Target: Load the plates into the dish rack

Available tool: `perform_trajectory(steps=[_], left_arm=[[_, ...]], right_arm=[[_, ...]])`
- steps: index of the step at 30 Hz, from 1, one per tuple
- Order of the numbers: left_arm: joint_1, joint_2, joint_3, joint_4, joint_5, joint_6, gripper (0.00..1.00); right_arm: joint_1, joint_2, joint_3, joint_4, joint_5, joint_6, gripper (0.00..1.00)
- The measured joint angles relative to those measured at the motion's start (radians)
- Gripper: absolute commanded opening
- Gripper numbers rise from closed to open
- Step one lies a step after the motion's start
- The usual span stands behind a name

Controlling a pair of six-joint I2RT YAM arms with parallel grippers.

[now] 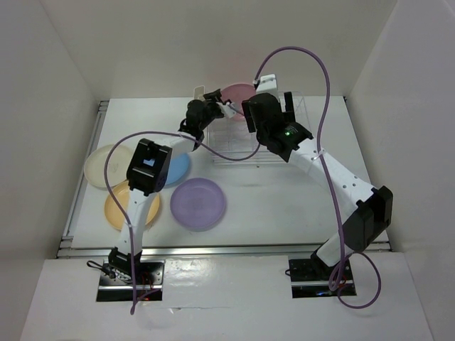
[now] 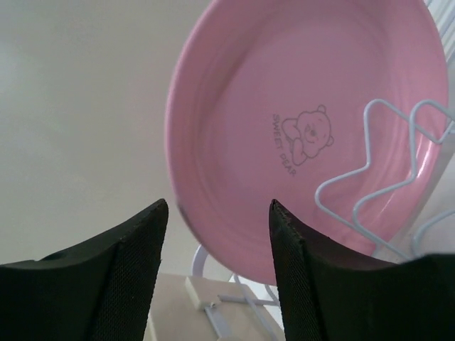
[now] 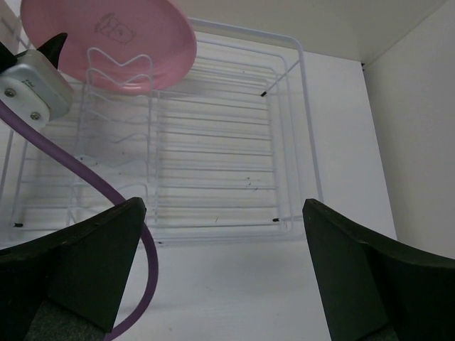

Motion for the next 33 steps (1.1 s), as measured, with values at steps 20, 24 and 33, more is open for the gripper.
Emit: perform_trajectory(steps=[20, 24, 33], left_arm=[[-0.004, -0.639, -0.389, -0.309, -0.547, -0.365, 0.78], [0.118, -0.712, -0.402, -0.663, -0.51, -0.586, 0.71], [0.542, -0.694, -0.419, -1.074, -0.188, -0.715, 0.71]], right_arm=[[-0.043, -0.096, -0.162, 0.294, -0.077, -0.176, 1.0], [-0.065, -0.102, -0.163, 0.336, -0.095, -0.201, 1.0], [-0.065, -0.097, -0.163, 0.347, -0.13, -0.201, 1.0]])
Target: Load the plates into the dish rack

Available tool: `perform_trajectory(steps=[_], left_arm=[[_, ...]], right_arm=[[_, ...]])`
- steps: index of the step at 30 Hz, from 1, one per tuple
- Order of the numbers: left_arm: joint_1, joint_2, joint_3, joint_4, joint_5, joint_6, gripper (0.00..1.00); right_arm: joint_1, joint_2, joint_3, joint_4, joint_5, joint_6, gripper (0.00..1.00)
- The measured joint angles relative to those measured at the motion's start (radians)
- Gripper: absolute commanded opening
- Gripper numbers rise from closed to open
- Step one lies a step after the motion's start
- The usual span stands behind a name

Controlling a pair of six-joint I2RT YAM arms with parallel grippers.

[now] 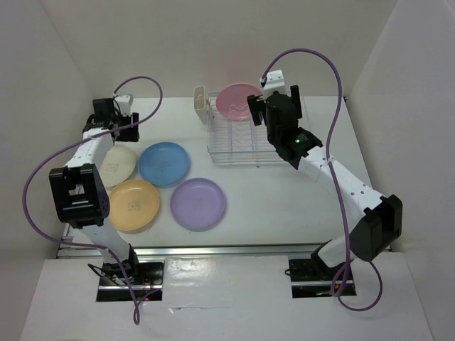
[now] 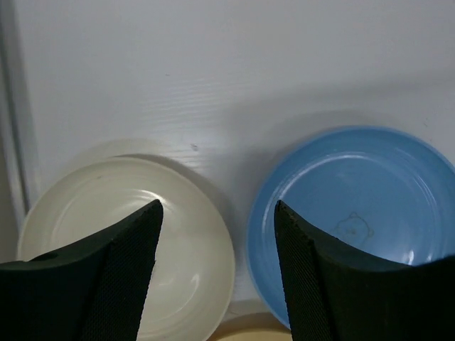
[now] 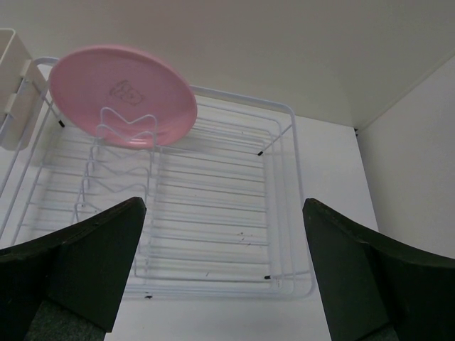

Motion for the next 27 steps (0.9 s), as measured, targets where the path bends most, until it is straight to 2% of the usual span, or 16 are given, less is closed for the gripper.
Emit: perform_trajectory(steps=[9, 27], left_arm=[[-0.037, 0.199, 0.136, -0.158, 0.285, 0.083, 0.69], [-0.03, 0.375, 0.229, -0.197, 0.246, 0.13, 0.68]], right_arm=[[0.0, 0.0, -0.002, -0.002, -0.008, 0.009, 1.0], [0.0, 0.0, -0.002, -0.013, -0.011, 0.023, 1.0]])
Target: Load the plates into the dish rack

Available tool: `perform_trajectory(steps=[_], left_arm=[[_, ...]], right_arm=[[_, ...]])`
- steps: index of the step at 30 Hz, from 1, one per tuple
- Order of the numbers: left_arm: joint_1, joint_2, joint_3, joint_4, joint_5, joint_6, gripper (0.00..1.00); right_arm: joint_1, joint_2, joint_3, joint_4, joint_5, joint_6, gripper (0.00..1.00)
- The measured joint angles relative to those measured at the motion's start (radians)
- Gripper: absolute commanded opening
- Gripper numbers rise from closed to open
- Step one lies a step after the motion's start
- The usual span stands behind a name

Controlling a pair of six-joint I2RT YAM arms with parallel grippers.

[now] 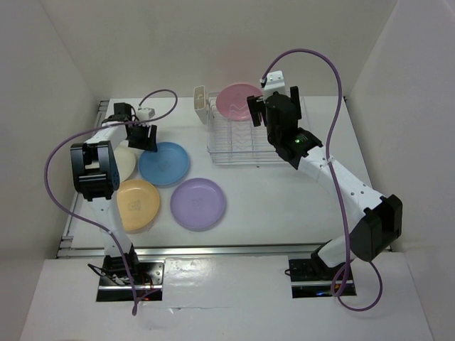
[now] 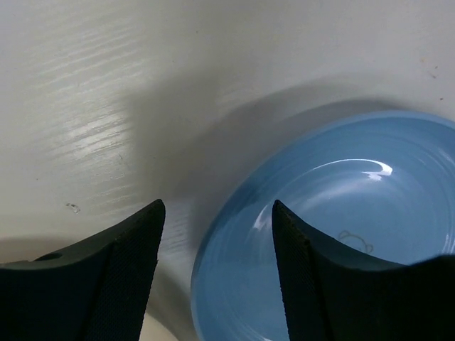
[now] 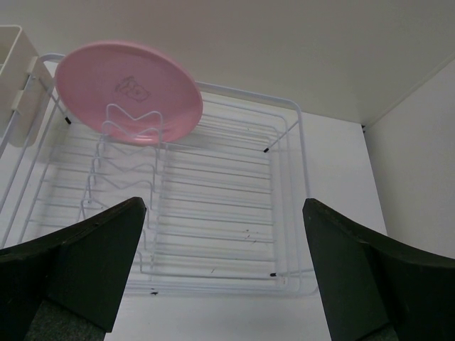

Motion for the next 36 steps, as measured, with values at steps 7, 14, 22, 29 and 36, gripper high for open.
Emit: perform_trajectory(steps=[7, 14, 22, 29, 36], left_arm=[[0.005, 0.03, 0.009, -0.004, 0.008, -0.002, 0.33], [0.008, 0.039, 0.043, -0.026, 0.071, -0.008, 0.0], [0.008, 0.04, 0.046, -0.029, 0.077, -0.007, 0.0], [0.006, -0.034, 0.019, 0.068, 0.049, 0.002, 0.0], [0.008, -0.275, -0.087, 0.397, 0.039, -0.002, 0.0]], right_arm=[[0.0, 0.0, 0.0, -0.001, -0.005, 0.0, 1.0], [0.0, 0.0, 0.0, -0.005, -0.005, 0.0, 1.0], [0.0, 0.0, 0.0, -0.005, -0.006, 0.011, 1.0], [0.0, 0.0, -0.002, -0.006, -0.006, 0.031, 1.0], [0.003, 0.0, -0.006, -0.006, -0.013, 0.048, 1.0]])
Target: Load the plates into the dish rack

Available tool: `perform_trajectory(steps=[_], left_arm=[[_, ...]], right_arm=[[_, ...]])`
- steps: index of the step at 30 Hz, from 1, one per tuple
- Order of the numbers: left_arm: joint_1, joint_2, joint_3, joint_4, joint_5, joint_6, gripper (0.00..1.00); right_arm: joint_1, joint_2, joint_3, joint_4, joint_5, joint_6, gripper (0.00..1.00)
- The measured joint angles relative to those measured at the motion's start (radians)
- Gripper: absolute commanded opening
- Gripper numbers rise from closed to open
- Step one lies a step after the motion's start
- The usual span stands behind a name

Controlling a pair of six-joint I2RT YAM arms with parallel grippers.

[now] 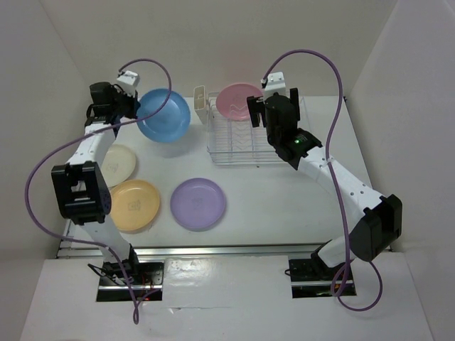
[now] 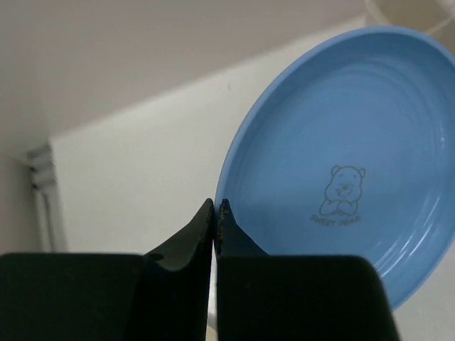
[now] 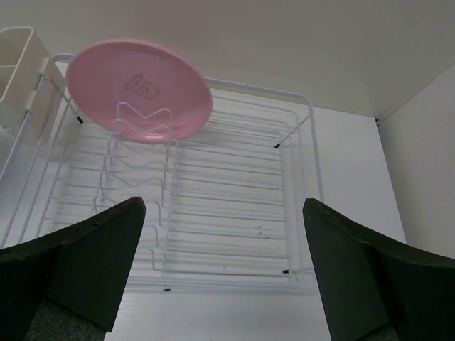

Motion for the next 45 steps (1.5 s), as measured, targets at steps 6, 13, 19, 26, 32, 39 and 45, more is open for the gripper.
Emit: perform_trajectory(steps=[6, 13, 19, 26, 32, 39, 45], left_arm=[[-0.056, -0.226, -0.319, 0.61, -0.004, 0.091, 0.0], [-0.305, -0.147, -0.306, 0.965, -0.003, 0.29, 0.0], [-0.419, -0.013, -0.093, 1.057, 0.025, 0.365, 0.0], [-0.444, 0.088, -0.015, 1.061, 0.059, 0.449, 0.0], [-0.476, 0.183, 0.024, 1.024, 0.1, 0.52, 0.0], [-0.505, 0.312, 0.169, 1.009, 0.117, 0.566, 0.0], [-0.504, 0.379, 0.228, 0.981, 0.129, 0.609, 0.0]], right_arm=[[0.0, 0.0, -0.004, -0.004, -0.006, 0.005, 1.0], [0.011, 0.0, -0.005, -0.017, -0.006, 0.019, 1.0], [0.018, 0.0, -0.005, -0.032, 0.005, 0.024, 1.0], [0.025, -0.001, -0.005, -0.072, 0.039, 0.027, 1.0], [0.026, -0.002, -0.005, -0.104, 0.056, 0.027, 1.0], [0.026, -0.002, -0.005, -0.146, 0.077, 0.031, 1.0], [0.026, -0.001, -0.005, -0.164, 0.091, 0.031, 1.0]])
